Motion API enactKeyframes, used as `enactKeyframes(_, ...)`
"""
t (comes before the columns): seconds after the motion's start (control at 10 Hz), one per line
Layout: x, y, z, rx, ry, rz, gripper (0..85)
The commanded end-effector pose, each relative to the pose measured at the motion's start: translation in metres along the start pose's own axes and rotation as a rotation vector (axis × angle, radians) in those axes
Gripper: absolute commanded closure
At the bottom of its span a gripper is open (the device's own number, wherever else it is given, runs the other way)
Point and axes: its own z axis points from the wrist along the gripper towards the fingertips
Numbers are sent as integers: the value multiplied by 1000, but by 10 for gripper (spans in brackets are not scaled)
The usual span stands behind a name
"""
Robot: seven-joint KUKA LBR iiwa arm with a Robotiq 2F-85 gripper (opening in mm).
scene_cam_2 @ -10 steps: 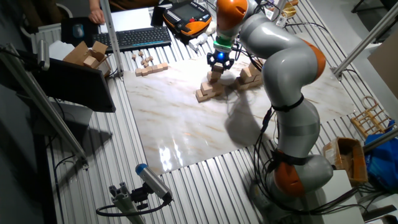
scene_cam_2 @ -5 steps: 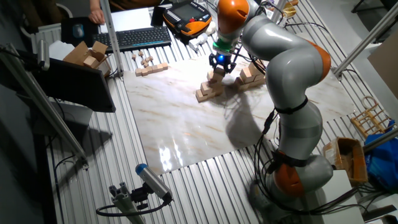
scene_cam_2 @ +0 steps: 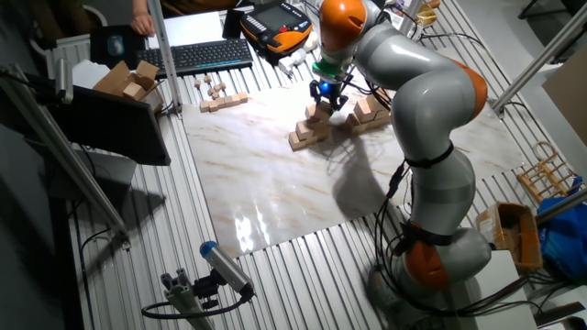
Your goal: Stack the blocks into a pyramid shape
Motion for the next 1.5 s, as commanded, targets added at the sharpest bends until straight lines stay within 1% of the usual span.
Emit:
enactKeyframes(0.0,2,-1,2,-79,56,653,850)
enactKeyframes(0.1,3,-1,5,-96,51,672,850)
enactKeyframes(0.2,5,1,7,-120,43,701,850)
enactKeyframes(0.3,6,3,9,-126,36,717,850)
enactKeyframes(0.4,6,4,10,-138,36,740,850)
enactKeyframes(0.6,5,3,11,-145,22,784,850)
enactKeyframes(0.7,5,2,12,-145,25,799,850)
enactKeyframes(0.8,4,2,12,-142,37,803,850)
enactKeyframes(0.9,5,2,13,-139,41,806,850)
enactKeyframes(1.0,6,3,15,-137,36,809,850)
enactKeyframes(1.1,7,3,15,-127,35,803,850)
enactKeyframes(1.3,8,4,16,-118,35,797,850)
enactKeyframes(1.4,10,4,18,-107,30,780,850)
